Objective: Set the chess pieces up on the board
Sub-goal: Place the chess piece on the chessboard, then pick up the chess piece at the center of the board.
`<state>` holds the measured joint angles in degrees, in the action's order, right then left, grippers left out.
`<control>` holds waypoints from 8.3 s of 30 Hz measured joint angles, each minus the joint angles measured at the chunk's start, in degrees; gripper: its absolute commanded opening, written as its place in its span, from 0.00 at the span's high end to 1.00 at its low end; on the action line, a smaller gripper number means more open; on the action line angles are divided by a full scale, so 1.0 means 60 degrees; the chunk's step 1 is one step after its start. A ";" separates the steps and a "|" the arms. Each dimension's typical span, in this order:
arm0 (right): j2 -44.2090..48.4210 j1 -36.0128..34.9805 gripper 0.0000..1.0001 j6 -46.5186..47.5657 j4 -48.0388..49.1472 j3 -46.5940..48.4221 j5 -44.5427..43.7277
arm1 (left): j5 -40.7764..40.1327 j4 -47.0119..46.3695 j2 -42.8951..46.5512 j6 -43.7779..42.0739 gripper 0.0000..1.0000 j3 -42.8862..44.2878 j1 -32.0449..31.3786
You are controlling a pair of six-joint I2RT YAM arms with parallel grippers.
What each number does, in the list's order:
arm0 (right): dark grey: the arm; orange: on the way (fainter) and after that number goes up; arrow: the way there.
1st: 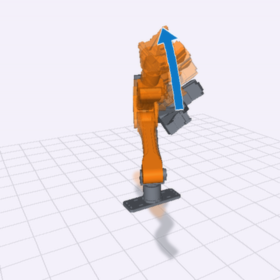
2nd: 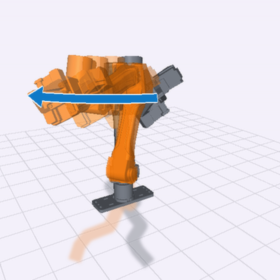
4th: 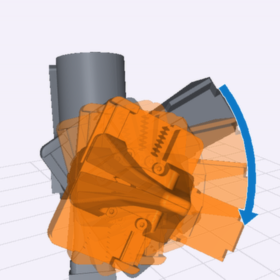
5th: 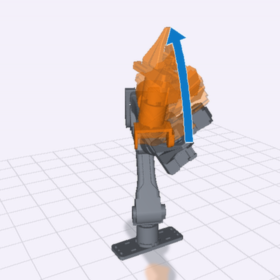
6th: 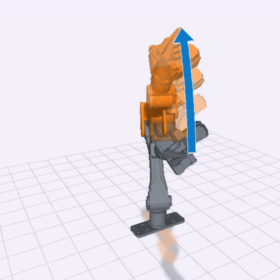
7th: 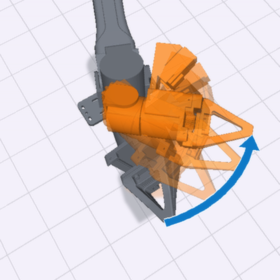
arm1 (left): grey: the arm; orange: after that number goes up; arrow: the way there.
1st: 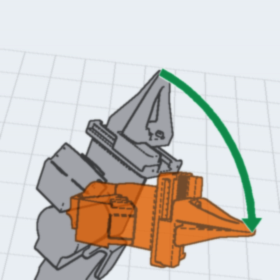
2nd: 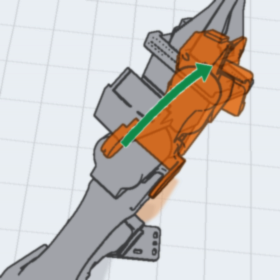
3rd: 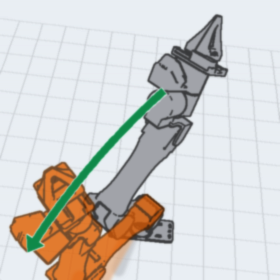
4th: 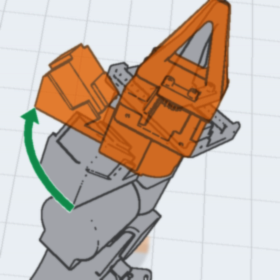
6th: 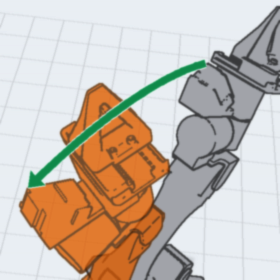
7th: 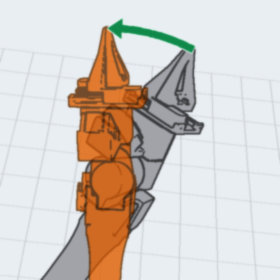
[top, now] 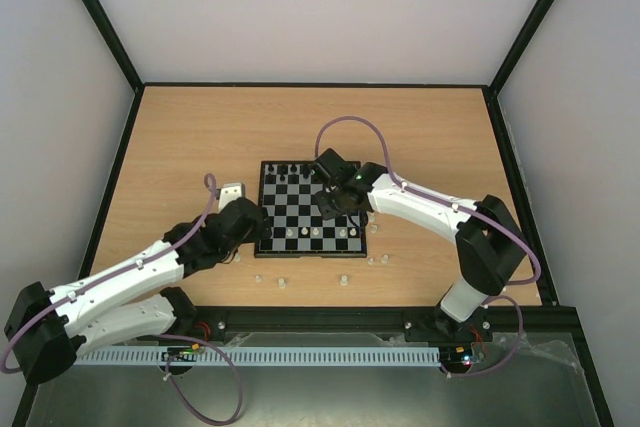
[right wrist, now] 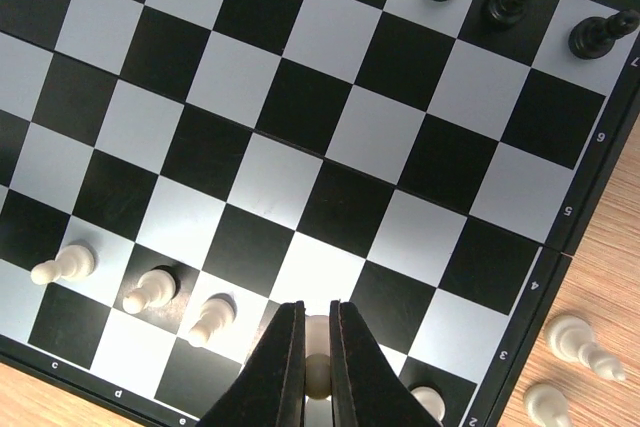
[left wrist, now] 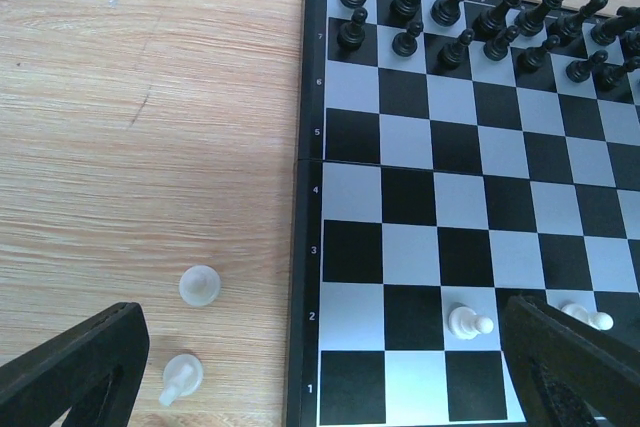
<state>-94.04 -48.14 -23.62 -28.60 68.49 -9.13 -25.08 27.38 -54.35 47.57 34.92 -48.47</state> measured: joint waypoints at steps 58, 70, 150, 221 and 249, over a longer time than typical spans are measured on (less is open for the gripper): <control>-0.1129 -0.0474 0.98 -0.0007 0.0270 -0.0379 0.0444 | 0.0211 -0.0433 -0.0149 -0.0004 0.01 -0.0022 0.0000; -0.0911 -0.0481 0.95 -0.0149 0.0262 -0.0397 0.0448 | 0.0295 -0.0459 -0.0149 -0.0004 0.00 -0.0047 0.0000; 0.7909 -0.0484 0.01 -0.1392 0.1457 -0.4448 0.0739 | 0.0623 0.0532 -0.1009 0.1122 0.01 0.1468 -0.1912; 0.5759 -0.0484 0.01 -0.1293 0.3555 -0.5508 -0.0867 | -0.0499 -0.0590 -0.2765 0.0401 0.01 0.0725 0.1453; 0.4452 -0.0044 0.02 -0.1934 0.2889 -0.5147 -0.1887 | 0.0463 -0.0561 0.0444 0.0499 0.01 -0.0408 -0.0240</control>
<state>-67.33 -48.40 -35.22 -11.27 37.60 -20.45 -22.31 24.01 -51.68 50.57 32.47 -49.91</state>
